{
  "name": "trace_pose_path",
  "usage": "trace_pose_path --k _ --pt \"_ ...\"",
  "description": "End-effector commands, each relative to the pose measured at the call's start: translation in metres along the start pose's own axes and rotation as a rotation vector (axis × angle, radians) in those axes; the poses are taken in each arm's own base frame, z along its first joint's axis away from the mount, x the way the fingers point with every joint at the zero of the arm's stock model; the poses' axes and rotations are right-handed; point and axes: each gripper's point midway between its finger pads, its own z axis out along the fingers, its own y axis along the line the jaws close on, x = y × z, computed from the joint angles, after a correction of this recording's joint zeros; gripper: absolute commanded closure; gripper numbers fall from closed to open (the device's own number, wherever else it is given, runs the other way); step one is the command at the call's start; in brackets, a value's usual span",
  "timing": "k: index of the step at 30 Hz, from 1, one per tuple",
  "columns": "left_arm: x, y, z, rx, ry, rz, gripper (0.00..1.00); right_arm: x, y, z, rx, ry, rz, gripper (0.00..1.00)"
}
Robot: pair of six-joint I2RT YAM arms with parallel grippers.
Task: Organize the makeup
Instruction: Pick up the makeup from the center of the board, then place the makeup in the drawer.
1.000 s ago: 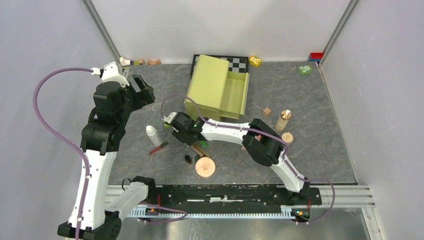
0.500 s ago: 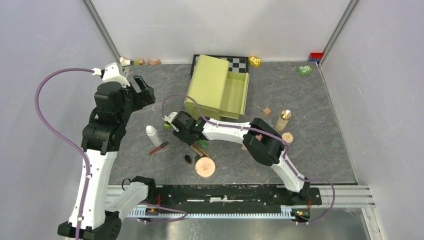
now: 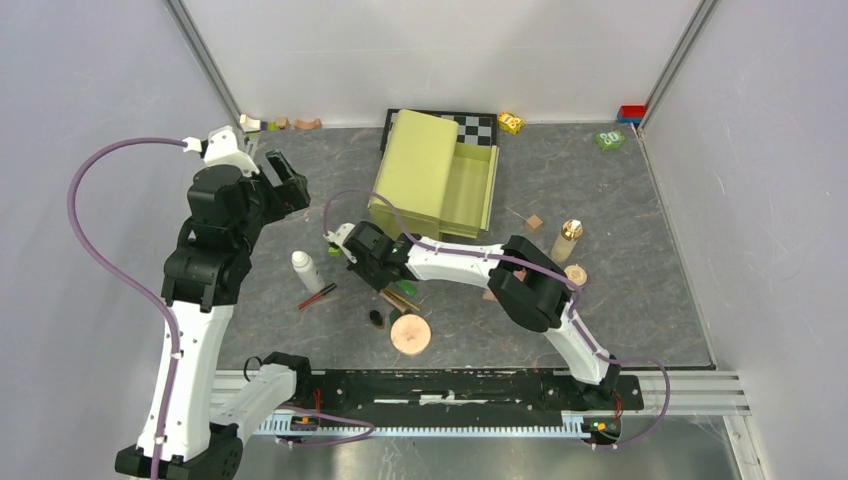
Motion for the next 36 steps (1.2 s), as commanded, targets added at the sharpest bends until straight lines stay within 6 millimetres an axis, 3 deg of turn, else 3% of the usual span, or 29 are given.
trace_pose_path --k 1,4,7,14,18,21,24,27,31,36 --pt "-0.010 0.004 -0.006 -0.007 -0.046 0.018 0.06 -0.073 0.002 -0.051 -0.019 -0.221 -0.015 1.00" --pt "-0.009 0.005 -0.007 -0.014 -0.047 0.020 0.06 -0.104 -0.005 -0.077 0.014 -0.308 -0.016 1.00" --pt "-0.009 0.006 -0.008 -0.016 -0.047 0.022 0.06 -0.123 -0.008 -0.099 0.024 -0.365 -0.012 1.00" --pt "-0.008 0.006 -0.006 -0.019 -0.041 0.016 0.06 -0.140 -0.007 -0.159 -0.019 -0.463 0.014 1.00" --pt "-0.006 0.002 -0.002 -0.006 -0.027 0.009 0.06 -0.154 -0.023 -0.208 -0.035 -0.565 0.064 1.00" --pt "-0.005 0.001 -0.001 -0.001 -0.025 0.007 0.06 -0.163 -0.047 -0.247 -0.110 -0.668 0.155 1.00" --pt "-0.003 0.001 0.001 0.000 -0.019 0.010 0.06 -0.156 -0.099 -0.268 -0.102 -0.743 0.312 1.00" --pt "0.001 0.001 0.004 0.002 -0.012 0.010 0.05 -0.132 -0.159 -0.271 -0.012 -0.775 0.483 1.00" --pt "0.007 -0.005 0.011 0.028 0.013 0.008 0.05 -0.100 -0.221 -0.259 0.030 -0.782 0.703 1.00" --pt "0.016 -0.006 0.021 0.032 0.032 0.024 0.05 -0.079 -0.276 -0.236 0.045 -0.787 0.885 1.00"
